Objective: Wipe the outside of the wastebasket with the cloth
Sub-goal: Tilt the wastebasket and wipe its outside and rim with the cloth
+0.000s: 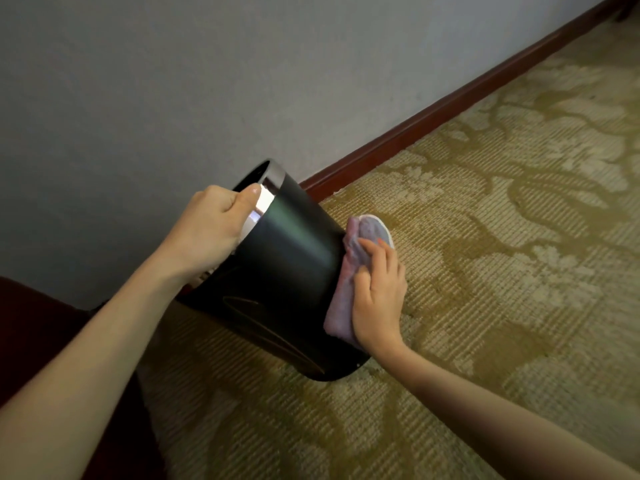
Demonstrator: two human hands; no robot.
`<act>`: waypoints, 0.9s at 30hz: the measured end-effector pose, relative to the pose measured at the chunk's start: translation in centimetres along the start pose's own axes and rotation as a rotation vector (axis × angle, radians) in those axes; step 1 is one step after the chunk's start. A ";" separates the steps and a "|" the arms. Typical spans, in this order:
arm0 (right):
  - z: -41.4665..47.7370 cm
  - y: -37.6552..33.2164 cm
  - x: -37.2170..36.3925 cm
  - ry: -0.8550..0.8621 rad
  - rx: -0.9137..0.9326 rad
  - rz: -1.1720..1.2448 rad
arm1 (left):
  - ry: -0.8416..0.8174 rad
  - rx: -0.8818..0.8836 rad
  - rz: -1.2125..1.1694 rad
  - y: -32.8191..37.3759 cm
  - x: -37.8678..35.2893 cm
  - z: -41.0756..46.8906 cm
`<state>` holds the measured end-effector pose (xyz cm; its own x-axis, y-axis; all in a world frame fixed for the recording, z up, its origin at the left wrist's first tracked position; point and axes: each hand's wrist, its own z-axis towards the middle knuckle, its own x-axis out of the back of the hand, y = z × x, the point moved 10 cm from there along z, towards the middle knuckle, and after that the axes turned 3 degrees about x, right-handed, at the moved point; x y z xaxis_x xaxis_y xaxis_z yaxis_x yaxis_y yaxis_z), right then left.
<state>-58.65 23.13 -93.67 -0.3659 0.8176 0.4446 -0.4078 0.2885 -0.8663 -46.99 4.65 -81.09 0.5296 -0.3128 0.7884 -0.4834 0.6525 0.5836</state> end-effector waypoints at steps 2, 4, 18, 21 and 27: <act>-1.5 0.1 0.1 0.010 0.058 -0.072 | -0.012 0.021 -0.004 -0.1 -0.2 0.4; -3.1 0.3 -0.1 0.020 0.107 -0.133 | -0.012 0.033 -0.001 -0.1 -0.2 0.7; 2.8 4.9 1.0 -0.042 -0.070 0.065 | -0.022 -0.080 -0.082 0.9 -0.2 -1.2; 4.2 6.8 1.3 -0.083 -0.115 0.028 | -0.033 -0.079 -0.064 1.8 -0.9 -1.4; 4.0 12.6 3.7 -0.020 -0.374 0.038 | -0.062 -0.096 -0.048 5.6 -4.0 -1.8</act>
<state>-68.45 27.79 -102.02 -0.3929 0.8221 0.4120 -0.0614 0.4236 -0.9038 -50.58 10.74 -81.35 0.5048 -0.3858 0.7722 -0.3883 0.6975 0.6023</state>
